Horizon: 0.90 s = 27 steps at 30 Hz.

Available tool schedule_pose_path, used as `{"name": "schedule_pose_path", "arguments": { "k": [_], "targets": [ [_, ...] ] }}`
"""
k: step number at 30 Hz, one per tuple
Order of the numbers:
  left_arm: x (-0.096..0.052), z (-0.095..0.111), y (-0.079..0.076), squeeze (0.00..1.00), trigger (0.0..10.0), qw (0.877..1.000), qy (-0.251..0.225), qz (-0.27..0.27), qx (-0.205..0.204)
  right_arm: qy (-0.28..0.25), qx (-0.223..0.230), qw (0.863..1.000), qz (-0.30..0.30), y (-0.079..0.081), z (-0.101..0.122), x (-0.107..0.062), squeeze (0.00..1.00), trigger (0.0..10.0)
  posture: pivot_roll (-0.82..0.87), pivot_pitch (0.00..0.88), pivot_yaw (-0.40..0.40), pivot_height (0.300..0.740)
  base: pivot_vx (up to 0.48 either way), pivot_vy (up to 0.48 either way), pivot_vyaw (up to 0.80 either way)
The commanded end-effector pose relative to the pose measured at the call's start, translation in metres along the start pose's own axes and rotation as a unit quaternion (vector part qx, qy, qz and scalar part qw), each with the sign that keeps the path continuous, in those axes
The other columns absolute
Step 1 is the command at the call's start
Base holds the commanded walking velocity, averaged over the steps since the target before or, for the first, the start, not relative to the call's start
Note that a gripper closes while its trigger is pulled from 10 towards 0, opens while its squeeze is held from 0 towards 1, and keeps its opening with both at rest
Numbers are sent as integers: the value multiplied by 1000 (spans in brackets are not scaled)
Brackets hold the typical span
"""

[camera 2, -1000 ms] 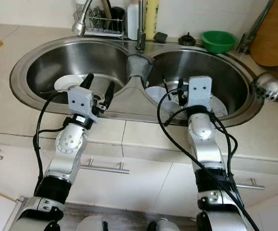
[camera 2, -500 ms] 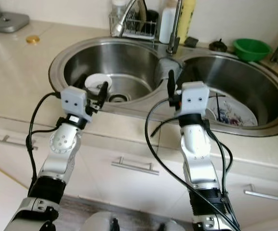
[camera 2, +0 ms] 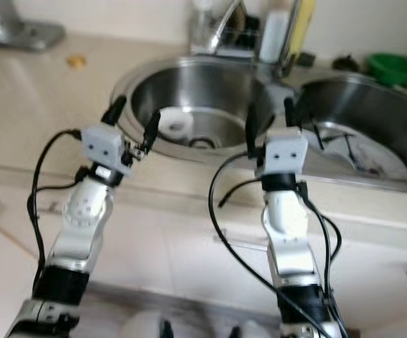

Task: Kitchen organization

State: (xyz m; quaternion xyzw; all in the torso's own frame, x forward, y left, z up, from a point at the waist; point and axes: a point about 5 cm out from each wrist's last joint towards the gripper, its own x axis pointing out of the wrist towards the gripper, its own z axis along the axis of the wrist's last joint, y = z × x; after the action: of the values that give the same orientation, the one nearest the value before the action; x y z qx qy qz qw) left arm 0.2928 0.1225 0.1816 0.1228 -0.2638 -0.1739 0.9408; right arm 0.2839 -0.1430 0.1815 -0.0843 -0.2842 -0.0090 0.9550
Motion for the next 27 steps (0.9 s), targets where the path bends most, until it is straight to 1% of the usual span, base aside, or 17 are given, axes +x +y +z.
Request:
{"name": "schedule_pose_path", "arguments": {
  "k": [1,2,4,5,7,8,9,10,11,12,14,15,17,21,25,27],
  "targets": [
    [-2,2,-3,0,10000,1000,4,-17,9,-5,-10,1000,-8,-4,2,-2,0,10000,192,0,-39,740,0,480,0],
    [-7,2,2,0,10000,1000,20,-8,5,-2,-20,1000,-3,-4,1,-5,0,10000,192,0,-38,740,0,480,0],
    [-13,1,5,0,10000,999,50,0,6,10,-29,1000,2,-4,-2,-10,0,10000,193,0,-36,740,0,375,0],
    [-13,1,5,0,10000,999,50,0,6,10,-29,1000,2,-4,-2,-10,0,10000,193,0,-36,740,0,375,0],
    [-17,-2,7,0,10000,995,92,22,-10,24,-35,999,3,-6,-5,-15,0,10000,192,0,-33,740,0,0,0],
    [-19,-5,6,0,10000,993,114,31,-24,31,-34,999,0,-8,-6,-17,0,10000,193,0,-34,740,0,0,0],
    [-20,-6,2,0,10000,992,117,34,-35,39,-33,999,-3,-9,-7,-21,0,10000,190,0,-39,740,0,0,0],
    [-20,-6,2,0,10000,992,117,34,-35,39,-33,999,-3,-9,-7,-21,0,10000,190,0,-39,740,0,0,0],
    [-23,-9,-5,0,10000,991,124,25,-40,47,-32,998,-8,-12,-7,-25,0,10000,183,0,-44,740,0,0,-800],
    [-25,-11,-7,0,10000,991,129,18,-38,48,-32,998,-9,-12,-7,-26,0,10000,177,0,-47,740,0,0,-800],
    [-28,-13,-11,0,10000,991,128,-9,-28,46,-21,999,-11,-14,-4,-31,0,10000,172,0,-46,740,0,0,-800],
    [-32,-18,-12,0,10000,992,125,-19,-23,44,-23,999,-7,-15,-2,-36,0,10000,161,0,-46,740,0,0,-800],
    [-34,-20,-12,0,10000,993,118,-22,-18,43,-29,999,-8,-18,-1,-40,0,10000,156,0,-46,740,0,0,-800],
    [-33,-16,-12,0,10000,993,112,-25,-12,39,-50,998,-14,-21,1,-44,0,10000,150,0,-46,740,0,0,0],
    [-28,-9,-14,0,10000,996,85,-33,-3,39,-59,997,-22,-20,2,-45,0,10000,140,0,-48,740,0,0,0],
    [-28,-8,-15,0,10000,996,81,-36,1,41,-60,997,-25,-21,1,-44,0,10000,139,0,-49,740,0,0,0]
  ]
}}
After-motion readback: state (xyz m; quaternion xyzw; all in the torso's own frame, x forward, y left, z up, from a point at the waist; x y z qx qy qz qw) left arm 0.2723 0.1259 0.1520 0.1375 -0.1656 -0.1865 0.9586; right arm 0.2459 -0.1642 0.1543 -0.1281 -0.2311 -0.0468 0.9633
